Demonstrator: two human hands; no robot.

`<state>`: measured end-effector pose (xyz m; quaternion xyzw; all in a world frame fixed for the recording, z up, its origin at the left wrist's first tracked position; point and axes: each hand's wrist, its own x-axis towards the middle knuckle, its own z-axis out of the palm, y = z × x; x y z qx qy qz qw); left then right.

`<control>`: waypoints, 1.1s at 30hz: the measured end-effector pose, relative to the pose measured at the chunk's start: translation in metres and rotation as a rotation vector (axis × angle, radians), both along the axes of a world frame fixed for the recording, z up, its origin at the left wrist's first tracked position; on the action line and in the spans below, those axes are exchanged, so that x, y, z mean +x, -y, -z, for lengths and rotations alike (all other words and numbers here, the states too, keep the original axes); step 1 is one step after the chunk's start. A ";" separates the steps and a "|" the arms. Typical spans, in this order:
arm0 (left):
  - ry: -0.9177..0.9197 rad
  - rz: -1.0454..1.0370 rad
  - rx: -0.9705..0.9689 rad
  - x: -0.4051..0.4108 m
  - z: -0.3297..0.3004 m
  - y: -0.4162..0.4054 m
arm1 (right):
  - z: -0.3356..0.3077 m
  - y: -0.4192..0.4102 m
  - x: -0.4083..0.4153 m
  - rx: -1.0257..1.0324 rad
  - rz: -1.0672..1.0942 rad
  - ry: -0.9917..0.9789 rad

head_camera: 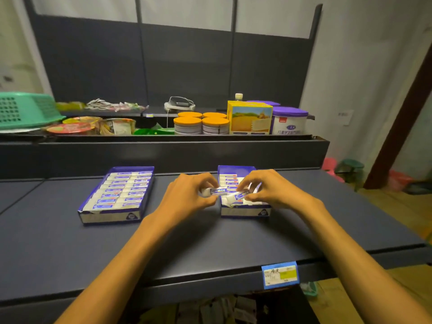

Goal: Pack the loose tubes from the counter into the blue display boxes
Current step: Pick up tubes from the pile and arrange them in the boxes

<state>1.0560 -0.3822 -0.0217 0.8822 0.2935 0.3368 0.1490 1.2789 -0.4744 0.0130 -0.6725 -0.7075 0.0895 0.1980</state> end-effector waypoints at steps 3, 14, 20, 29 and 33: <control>-0.002 0.026 -0.004 0.004 -0.001 -0.004 | -0.005 -0.004 -0.003 -0.043 -0.016 -0.014; -0.069 0.039 -0.110 0.007 -0.004 0.000 | -0.017 -0.005 0.000 -0.184 -0.108 -0.107; -0.070 0.019 -0.127 0.009 -0.005 0.010 | -0.023 0.005 0.015 -0.175 -0.102 -0.116; -0.084 -0.015 -0.130 0.010 -0.006 0.014 | -0.022 0.006 0.018 -0.229 -0.103 -0.064; -0.067 -0.009 -0.150 0.011 -0.007 0.015 | -0.016 -0.003 0.012 -0.241 -0.122 -0.017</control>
